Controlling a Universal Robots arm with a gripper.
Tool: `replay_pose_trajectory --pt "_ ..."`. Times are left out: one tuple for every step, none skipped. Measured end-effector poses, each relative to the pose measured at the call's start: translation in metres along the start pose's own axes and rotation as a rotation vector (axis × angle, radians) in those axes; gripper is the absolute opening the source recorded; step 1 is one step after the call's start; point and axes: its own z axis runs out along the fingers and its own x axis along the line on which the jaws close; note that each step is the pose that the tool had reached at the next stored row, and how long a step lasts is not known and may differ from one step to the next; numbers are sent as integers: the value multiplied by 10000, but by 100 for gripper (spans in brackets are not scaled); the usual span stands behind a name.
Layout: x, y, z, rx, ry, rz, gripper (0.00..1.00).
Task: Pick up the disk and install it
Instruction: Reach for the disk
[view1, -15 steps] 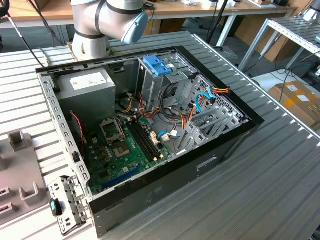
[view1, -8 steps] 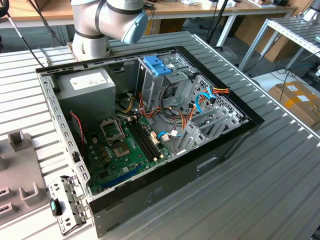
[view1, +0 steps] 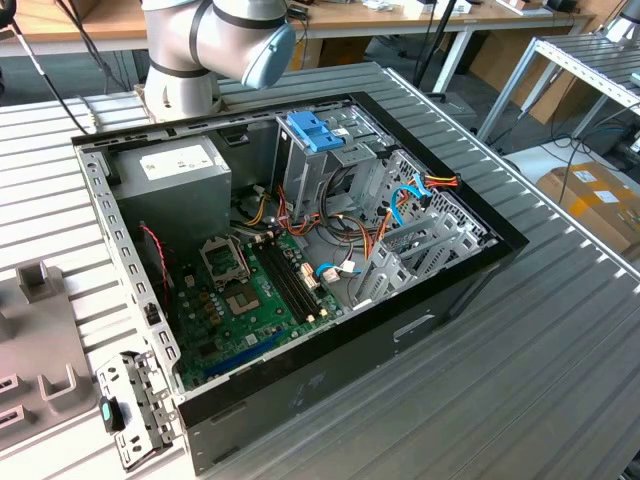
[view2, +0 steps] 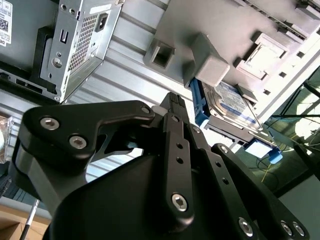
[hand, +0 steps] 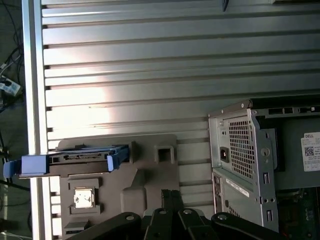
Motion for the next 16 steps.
replay_pose_trajectory --pt "0 1 0 1 0 -1 11" --pt "0 1 0 1 1 -1 11" --pt "0 2 0 1 1 -1 11" --pt "0 3 0 1 1 0 11" --pt "0 3 0 1 0 0 11" --pt "0 3 0 1 0 0 11" --pt "9 3 0 1 0 2 11" --pt "31 2 0 1 1 0 11" --pt "66 2 0 1 0 1 11" --pt "89 2 0 1 0 0 11" --pt "114 2 0 1 1 1 11" --pt "153 2 1 1 1 1 11" --pt "192 2 2 1 1 1 11" --pt "218 1 3 0 -1 0 11" --pt "266 -1 4 1 1 0 11" --pt "321 -3 7 1 0 0 11"
